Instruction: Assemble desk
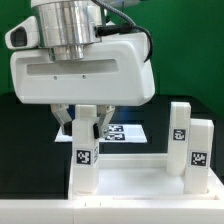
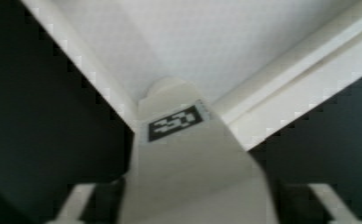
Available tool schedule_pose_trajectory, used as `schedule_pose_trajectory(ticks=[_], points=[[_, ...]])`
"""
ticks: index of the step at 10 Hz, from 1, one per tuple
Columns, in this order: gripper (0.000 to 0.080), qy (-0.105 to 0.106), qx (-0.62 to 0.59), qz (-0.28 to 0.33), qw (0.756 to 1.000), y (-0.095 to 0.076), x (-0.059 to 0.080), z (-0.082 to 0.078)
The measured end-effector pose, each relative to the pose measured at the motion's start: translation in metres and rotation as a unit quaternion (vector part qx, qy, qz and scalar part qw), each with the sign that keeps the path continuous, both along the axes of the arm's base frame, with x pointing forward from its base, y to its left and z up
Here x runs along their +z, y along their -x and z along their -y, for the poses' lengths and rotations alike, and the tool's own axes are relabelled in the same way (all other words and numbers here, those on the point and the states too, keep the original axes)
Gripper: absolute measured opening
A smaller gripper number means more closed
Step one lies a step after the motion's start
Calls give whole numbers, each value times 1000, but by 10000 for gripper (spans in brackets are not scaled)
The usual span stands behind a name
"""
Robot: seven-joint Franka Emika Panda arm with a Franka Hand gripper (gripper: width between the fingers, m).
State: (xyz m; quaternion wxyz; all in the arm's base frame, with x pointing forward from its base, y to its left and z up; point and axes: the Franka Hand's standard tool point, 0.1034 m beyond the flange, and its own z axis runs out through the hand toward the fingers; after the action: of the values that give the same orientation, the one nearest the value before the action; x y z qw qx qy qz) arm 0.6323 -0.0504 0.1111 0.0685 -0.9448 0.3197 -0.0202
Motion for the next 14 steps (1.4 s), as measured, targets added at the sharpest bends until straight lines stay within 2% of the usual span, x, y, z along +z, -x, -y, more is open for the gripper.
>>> schedule_pose_trajectory(ticks=[1, 3, 4, 6, 7, 8, 9, 10, 11, 12, 13, 14], points=[[289, -2, -43, -6, 999, 1, 0, 3], [289, -13, -179, -21, 984, 1, 0, 3], [289, -22, -261, -31, 964, 1, 0, 2], [289, -66, -441, -48, 894, 2, -3, 4], [289, -78, -482, -52, 871, 2, -3, 5], [289, -79, -496, -55, 863, 1, -3, 3], [289, -77, -478, -53, 873, 2, -3, 3], [290, -70, -439, -52, 894, 2, -3, 2], [290, -58, -347, -48, 935, 2, 0, -1], [458, -47, -259, -41, 964, 3, 0, -3], [602, -36, -175, -38, 983, 6, -1, -7], [635, -33, -143, -35, 989, 6, -2, -7]])
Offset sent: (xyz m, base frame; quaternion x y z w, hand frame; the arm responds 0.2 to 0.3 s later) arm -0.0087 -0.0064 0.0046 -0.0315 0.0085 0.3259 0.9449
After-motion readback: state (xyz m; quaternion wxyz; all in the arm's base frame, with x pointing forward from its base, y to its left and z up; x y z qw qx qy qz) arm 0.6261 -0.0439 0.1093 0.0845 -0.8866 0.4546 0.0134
